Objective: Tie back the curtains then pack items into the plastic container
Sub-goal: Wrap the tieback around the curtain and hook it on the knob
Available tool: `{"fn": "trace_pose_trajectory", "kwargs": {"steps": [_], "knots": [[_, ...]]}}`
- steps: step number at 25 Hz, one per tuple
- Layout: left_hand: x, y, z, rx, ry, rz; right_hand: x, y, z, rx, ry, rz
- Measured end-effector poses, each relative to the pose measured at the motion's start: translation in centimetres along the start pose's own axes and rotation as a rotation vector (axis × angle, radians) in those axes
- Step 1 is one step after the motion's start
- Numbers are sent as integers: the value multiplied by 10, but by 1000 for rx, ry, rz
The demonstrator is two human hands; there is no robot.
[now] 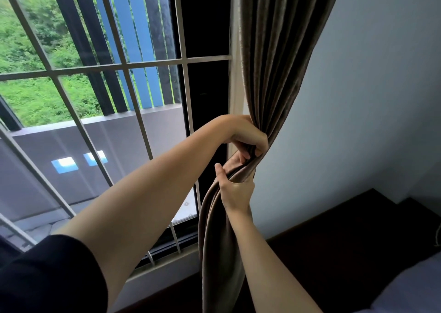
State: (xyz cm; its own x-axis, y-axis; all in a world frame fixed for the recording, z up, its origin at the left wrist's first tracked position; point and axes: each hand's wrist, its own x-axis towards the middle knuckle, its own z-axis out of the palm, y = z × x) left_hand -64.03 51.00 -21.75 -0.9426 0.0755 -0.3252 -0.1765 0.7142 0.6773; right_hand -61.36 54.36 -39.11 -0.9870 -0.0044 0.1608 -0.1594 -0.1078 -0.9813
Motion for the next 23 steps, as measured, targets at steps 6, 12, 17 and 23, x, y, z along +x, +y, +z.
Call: {"fn": "trace_pose_trajectory", "kwargs": {"steps": [6,12,17,23], "knots": [[0,-47,-3,-469,-161,129,21,9,-52,-176,17,-75],[65,-118,62,-647,371,-34,61,13,-107,-197,-4,-123],[120,-129,111,-189,502,-173,87,6,-139,-207,-87,-166],[192,-125,130,-185,604,-263,131,3,-170,-235,-138,-190]]}}
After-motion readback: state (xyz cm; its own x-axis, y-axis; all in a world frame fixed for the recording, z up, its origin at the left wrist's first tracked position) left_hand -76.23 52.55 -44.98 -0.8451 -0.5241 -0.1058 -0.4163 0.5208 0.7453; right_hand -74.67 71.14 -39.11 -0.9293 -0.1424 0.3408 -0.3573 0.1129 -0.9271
